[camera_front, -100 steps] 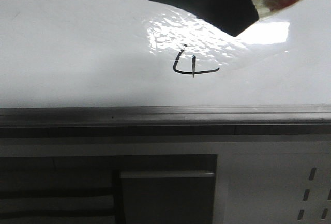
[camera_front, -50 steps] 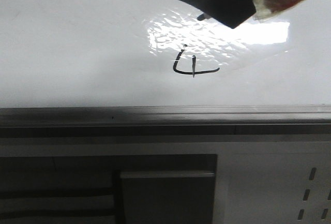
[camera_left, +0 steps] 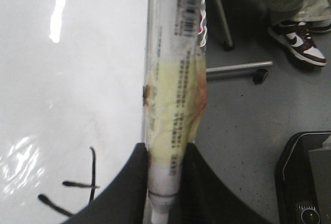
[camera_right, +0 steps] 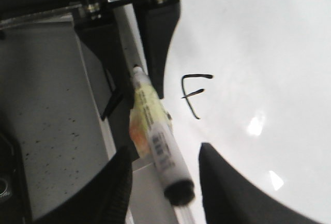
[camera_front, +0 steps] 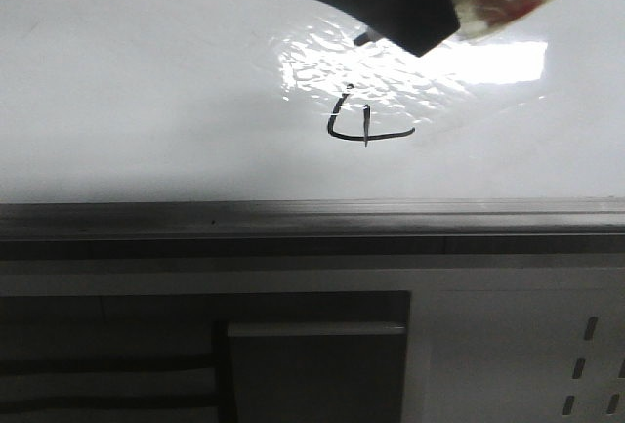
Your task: Write number 4 on whiteboard
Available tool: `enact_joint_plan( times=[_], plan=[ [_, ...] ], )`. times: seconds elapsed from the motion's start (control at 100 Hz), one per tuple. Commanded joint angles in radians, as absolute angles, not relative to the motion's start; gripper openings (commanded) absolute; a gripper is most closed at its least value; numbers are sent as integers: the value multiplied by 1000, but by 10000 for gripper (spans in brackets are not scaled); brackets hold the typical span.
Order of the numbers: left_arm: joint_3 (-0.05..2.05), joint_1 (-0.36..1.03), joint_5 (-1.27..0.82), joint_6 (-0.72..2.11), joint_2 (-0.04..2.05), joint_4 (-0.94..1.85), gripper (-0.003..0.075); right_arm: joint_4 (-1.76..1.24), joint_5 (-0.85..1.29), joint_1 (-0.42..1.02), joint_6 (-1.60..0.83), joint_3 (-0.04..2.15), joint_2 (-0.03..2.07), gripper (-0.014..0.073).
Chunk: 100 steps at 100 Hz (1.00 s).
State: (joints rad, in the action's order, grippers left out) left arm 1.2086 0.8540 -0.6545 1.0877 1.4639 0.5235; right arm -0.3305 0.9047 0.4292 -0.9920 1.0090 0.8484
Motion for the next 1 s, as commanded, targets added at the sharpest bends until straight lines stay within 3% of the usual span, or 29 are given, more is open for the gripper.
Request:
enact_joint_plan(
  times=[0.0,0.2,0.31,0.48,0.79,0.99],
  plan=[
    [1241,858,-586,935,1405,429,-20,-282,856,420,-913,1062,792,269],
    [1241,821,-624,527,1330,184,-20,-133,855,381,-684,1064,696,269],
    [1218,719,-665,352,1281,138,-20,-58,857,369,-539,1062,670,269],
    [1079,502,-596,158,1158,131,-20,-46,868,369,-516,1028,664,269],
    [802,219,-460,61,997,136,-20,-46,856,369,-492,932,664,269],
    [747,177,-388,61,1013,162,-20,-48,854,369,-489,918,664,269]
  ],
)
